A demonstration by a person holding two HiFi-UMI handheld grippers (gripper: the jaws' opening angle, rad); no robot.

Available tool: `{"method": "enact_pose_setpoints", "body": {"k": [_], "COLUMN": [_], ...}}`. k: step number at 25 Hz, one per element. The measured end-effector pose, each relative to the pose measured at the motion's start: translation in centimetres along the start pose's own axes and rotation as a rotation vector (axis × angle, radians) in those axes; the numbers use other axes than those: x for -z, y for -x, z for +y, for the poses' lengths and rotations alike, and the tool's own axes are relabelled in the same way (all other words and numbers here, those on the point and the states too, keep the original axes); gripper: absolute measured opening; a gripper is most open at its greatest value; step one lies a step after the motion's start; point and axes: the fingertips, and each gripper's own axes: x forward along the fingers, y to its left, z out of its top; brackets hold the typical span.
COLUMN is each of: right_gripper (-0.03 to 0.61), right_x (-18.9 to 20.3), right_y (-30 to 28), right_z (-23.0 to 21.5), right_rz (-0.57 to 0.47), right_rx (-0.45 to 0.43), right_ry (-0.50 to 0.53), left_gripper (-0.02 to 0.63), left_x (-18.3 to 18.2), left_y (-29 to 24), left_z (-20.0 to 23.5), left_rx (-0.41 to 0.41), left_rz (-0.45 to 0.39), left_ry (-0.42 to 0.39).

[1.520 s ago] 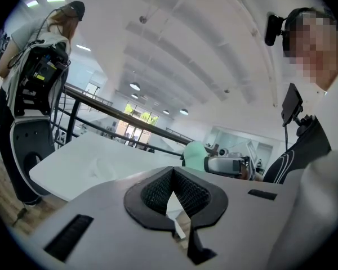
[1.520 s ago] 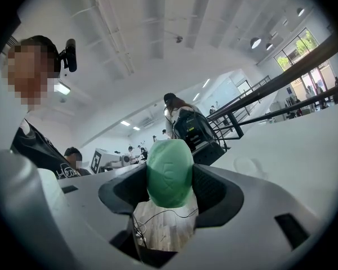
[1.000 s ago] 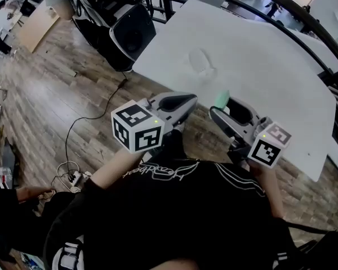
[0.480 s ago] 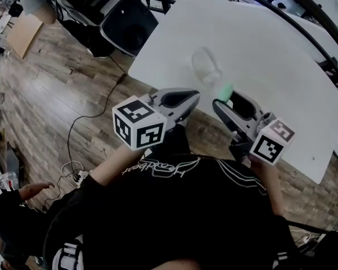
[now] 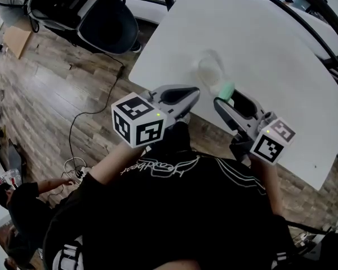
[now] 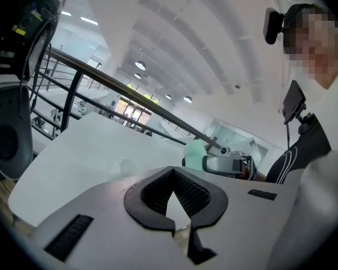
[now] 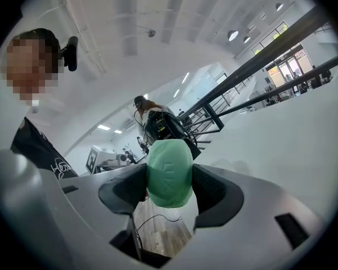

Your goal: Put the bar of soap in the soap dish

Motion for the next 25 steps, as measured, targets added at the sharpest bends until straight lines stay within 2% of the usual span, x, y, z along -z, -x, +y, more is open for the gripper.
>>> {"method": "enact_pose_setpoints", "body": {"k": [10, 15, 22, 25], "right_gripper": [0.215, 0.215, 0.215, 0.215], "right_x": [0.3, -0.6, -0.3, 0.0], "right_y": [-3.1, -3.8, -4.8, -5.8], "right_z": [-3.2, -5.3, -6.5, -7.0], "right_rz": [0.044, 0.068, 0.107, 0.128], "right_rx": [0.049, 0.087, 0.135, 0.149], "right_ry": [0.045, 0.124, 0.260, 0.285], "left_gripper": [0.008, 0.008, 0.008, 0.008], "left_x": [0.4, 0.2, 1.1, 1.4], "left_y": [-1.2, -2.3, -2.2, -1.7], "left_z": [3.8, 5.2, 5.1, 5.3], "left_rx": [0.000, -0.006, -0.001, 0.000], "left_rz": [0.029, 0.035, 0.044, 0.050], "left_ry": [0.065, 0.102, 0.095, 0.097]}}
